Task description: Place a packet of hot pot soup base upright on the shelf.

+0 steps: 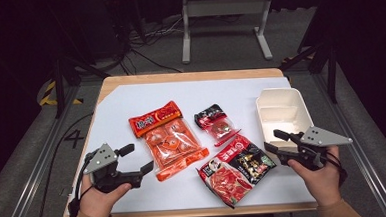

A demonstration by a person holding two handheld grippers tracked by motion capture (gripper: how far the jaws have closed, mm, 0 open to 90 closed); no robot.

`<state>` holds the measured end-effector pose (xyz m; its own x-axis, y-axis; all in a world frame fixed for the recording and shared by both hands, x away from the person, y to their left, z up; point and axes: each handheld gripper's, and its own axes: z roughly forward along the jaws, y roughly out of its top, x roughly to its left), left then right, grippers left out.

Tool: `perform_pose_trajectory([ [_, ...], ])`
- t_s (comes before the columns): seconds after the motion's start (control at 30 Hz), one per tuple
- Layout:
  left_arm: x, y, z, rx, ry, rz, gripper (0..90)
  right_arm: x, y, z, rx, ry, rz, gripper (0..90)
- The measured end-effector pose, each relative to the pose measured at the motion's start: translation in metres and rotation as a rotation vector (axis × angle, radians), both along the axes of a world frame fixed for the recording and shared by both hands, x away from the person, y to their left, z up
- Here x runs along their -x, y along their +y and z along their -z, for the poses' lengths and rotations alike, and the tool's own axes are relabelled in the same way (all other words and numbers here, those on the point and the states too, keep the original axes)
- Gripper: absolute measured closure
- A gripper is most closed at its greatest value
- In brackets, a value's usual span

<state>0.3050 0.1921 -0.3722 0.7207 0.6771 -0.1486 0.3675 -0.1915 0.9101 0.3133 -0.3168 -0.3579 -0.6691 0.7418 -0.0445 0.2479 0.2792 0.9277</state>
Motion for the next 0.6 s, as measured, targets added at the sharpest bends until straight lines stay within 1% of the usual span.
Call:
perform_pose_trajectory([
  [0.1, -0.001, -0.004, -0.001, -0.004, -0.004, 0.011, 15.6, 0.001, 0.000, -0.001, -0.003, 0.001, -0.001, 44.5],
  [0.13, -0.001, -0.006, -0.002, -0.005, -0.006, 0.025, 16.6, 0.001, -0.001, -0.001, -0.003, 0.001, -0.001, 44.6],
  [0.2, -0.001, -0.010, -0.004, -0.004, -0.007, 0.050, 20.6, 0.000, -0.001, -0.001, -0.003, -0.001, -0.001, 44.6],
  [0.23, -0.002, -0.013, -0.005, -0.011, -0.007, 0.061, 22.8, 0.000, -0.001, -0.001, -0.003, -0.002, -0.001, 44.5],
  [0.27, -0.002, -0.013, -0.005, -0.011, -0.007, 0.061, 23.7, 0.000, -0.001, -0.001, -0.003, -0.002, -0.001, 44.5],
  [0.3, -0.002, -0.017, -0.006, -0.016, 0.002, 0.073, 23.7, 0.000, -0.001, -0.002, -0.004, 0.000, -0.002, 44.4],
  [0.37, -0.003, -0.026, -0.007, -0.027, -0.001, 0.096, 27.1, 0.000, -0.001, -0.002, -0.004, -0.006, -0.004, 44.2],
  [0.47, -0.006, -0.038, -0.008, -0.036, -0.004, 0.115, 27.8, 0.001, -0.002, -0.004, -0.007, -0.011, -0.002, 44.0],
  [0.53, -0.009, -0.045, -0.008, -0.031, 0.002, 0.126, 28.1, 0.002, -0.002, -0.004, -0.007, -0.012, -0.001, 43.8],
  [0.6, -0.011, -0.052, -0.008, -0.026, 0.015, 0.133, 28.2, 0.002, -0.003, -0.005, -0.007, -0.012, -0.001, 43.6],
])
